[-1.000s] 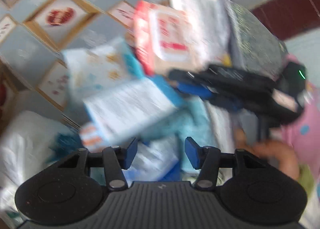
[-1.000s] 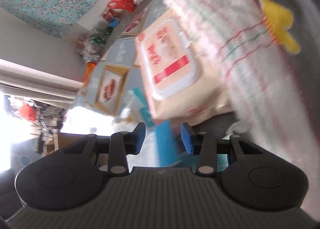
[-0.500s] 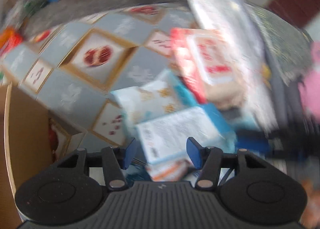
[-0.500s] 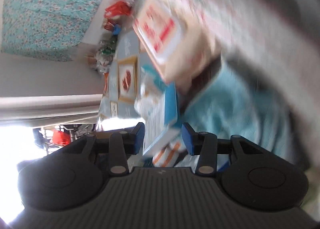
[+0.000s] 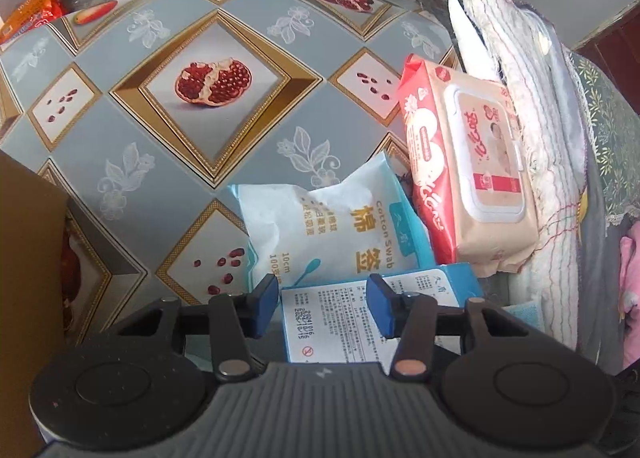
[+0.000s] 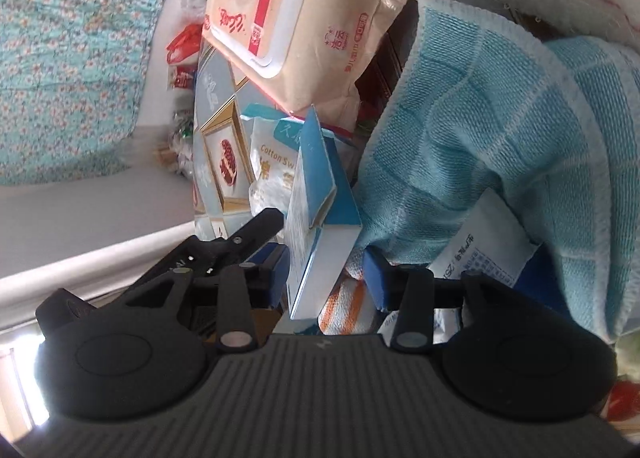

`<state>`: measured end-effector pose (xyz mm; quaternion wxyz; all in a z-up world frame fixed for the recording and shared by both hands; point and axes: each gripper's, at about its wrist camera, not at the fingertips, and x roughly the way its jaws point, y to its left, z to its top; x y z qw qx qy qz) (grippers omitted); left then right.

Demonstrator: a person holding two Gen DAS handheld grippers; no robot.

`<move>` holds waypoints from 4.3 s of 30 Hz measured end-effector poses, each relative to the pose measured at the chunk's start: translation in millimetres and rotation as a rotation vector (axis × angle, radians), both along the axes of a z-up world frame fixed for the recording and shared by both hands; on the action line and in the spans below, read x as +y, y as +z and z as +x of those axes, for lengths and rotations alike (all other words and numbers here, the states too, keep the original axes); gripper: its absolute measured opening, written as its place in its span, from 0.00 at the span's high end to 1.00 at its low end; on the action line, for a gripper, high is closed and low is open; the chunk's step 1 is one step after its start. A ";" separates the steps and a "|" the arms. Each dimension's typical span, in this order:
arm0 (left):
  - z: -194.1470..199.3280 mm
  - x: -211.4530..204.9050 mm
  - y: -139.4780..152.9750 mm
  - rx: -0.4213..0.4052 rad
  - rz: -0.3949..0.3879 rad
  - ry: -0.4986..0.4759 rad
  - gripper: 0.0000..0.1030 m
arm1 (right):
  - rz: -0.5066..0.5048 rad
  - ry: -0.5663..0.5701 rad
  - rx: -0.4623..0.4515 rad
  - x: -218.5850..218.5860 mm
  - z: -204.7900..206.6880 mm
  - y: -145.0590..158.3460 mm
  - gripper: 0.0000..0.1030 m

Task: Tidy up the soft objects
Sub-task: 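Close the left tool on the blue-and-white medicine box while the right tool grips it too, then carry the medicine box with both tools over the cardboard box, then open both tools to drop the medicine box beside the pink sponge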

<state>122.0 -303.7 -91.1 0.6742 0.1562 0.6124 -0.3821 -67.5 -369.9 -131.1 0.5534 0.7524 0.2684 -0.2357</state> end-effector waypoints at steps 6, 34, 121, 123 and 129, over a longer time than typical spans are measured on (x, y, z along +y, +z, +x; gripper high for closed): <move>2.4 -4.1 -8.9 0.006 0.006 0.004 0.52 | 0.018 -0.065 0.004 -1.6 -3.6 -6.5 0.62; -48.3 18.2 55.6 0.149 -0.103 -0.210 0.49 | 0.019 0.226 -0.197 -58.0 -73.6 16.1 0.82; 183.6 270.1 11.3 -0.117 0.106 0.120 0.30 | -0.330 1.048 -0.005 165.4 378.3 67.2 0.79; 181.6 271.6 8.0 -0.113 0.112 0.108 0.30 | -0.332 1.030 0.019 164.7 379.4 61.4 0.79; 176.0 277.1 0.3 -0.089 0.141 0.096 0.31 | -0.416 1.047 0.114 171.8 379.6 57.9 0.68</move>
